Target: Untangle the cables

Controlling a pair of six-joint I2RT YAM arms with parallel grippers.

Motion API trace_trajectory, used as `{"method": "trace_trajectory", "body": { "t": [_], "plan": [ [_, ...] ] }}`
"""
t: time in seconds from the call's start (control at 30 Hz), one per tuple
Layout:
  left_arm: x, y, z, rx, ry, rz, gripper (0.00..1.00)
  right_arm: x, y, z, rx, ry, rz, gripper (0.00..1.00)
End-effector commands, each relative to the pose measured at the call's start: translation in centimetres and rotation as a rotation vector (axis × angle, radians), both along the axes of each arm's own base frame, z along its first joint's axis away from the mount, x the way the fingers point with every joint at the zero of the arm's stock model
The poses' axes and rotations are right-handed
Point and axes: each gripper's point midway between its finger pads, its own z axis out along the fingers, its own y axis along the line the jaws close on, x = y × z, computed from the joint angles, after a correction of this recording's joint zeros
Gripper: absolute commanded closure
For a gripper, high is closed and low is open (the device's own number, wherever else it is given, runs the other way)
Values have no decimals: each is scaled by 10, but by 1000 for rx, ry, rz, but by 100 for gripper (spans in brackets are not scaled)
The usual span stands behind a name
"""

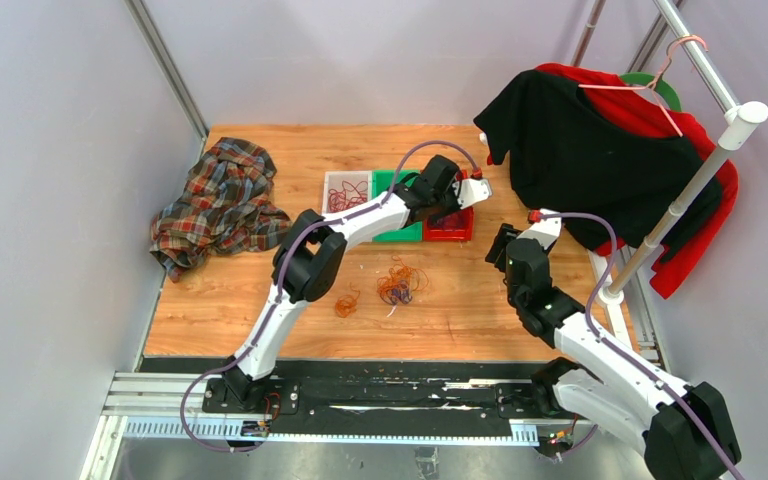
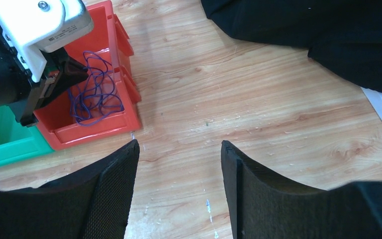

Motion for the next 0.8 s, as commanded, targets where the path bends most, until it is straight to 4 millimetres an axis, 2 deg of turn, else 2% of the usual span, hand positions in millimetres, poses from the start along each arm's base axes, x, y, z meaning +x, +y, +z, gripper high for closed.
{"method": "trace_trajectory", "body": {
  "t": [0.0,0.03,0.1,0.2,0.23,0.3,0.33,0.4,0.53,0.57,0.67,0.77],
  "plan": [
    [9,-10,18,-44,-40,12,99,1,-5,4,-7,-5,-11,39],
    [8,-12,22,-57,-42,8,99,1,-6,5,-9,-7,-10,39],
    [7,-12,36,-89,-54,10,90,0,-6,7,-13,-13,-8,39],
    [4,-12,68,-131,-60,13,76,-1,-8,13,-16,-24,-7,39],
    [3,-10,76,-135,-55,14,69,-1,-8,14,-15,-27,-5,39],
    [-3,-5,83,-119,-32,3,48,-1,-8,16,-14,-32,-1,39],
    [-6,-2,86,-106,-23,-2,40,-1,-9,18,-14,-35,-1,39],
    [-12,6,91,-78,-8,-4,28,-1,-8,21,-9,-39,4,39],
    [-21,18,119,-91,18,-8,4,-3,-7,24,-2,-45,16,39],
    [-25,21,127,-97,31,-15,1,-3,-6,25,-2,-46,19,39],
    [-39,35,145,-88,81,-50,2,-2,-5,27,-1,-45,30,39],
    [-59,56,148,-55,157,-87,2,-2,-2,27,0,-40,40,39]
  ]
}}
